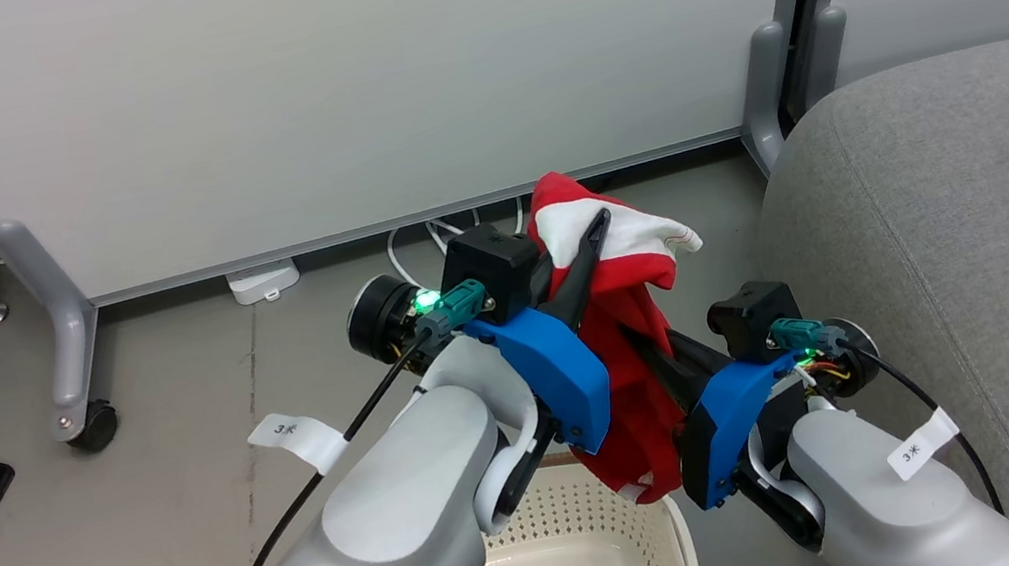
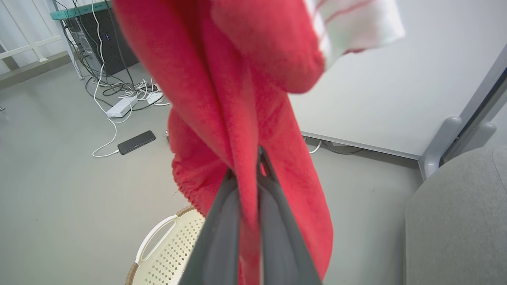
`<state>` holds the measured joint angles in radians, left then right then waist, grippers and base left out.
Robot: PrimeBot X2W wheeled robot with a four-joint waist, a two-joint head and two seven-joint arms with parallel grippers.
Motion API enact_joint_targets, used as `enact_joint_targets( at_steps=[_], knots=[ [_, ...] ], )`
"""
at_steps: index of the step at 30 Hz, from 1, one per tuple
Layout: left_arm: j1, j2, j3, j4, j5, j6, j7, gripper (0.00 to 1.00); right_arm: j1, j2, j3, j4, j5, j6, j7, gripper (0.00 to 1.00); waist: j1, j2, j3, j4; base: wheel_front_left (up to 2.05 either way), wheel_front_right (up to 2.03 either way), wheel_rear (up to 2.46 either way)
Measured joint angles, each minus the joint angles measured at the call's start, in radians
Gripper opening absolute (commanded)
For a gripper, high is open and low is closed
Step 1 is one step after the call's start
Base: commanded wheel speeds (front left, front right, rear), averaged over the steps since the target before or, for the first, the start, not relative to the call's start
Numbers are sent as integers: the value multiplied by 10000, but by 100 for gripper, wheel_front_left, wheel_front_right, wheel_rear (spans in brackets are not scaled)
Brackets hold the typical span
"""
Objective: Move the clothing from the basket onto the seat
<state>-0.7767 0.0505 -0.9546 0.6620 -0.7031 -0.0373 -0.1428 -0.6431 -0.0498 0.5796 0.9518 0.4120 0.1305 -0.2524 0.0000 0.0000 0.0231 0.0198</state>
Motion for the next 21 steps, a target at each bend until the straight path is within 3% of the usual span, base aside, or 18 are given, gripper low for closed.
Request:
enact_joint_targets(
  at_steps=[9,11,12,21],
  knots=[
    [0,8,-38,71,-29,23,-12,0,-57,0,167,113,136,2,-61,0,0,0,-10,-73,0,0,0],
    [0,8,-65,71,-29,21,-19,59,-67,0,182,140,153,2,-73,0,0,0,-18,-86,0,0,0],
    [0,8,-77,73,-31,21,-46,100,-74,0,186,155,174,0,-73,0,0,0,-22,-93,0,0,0],
    [0,12,-96,138,-84,157,-104,100,-91,0,222,240,217,2,-84,0,0,0,-35,-123,0,0,0]
  ],
)
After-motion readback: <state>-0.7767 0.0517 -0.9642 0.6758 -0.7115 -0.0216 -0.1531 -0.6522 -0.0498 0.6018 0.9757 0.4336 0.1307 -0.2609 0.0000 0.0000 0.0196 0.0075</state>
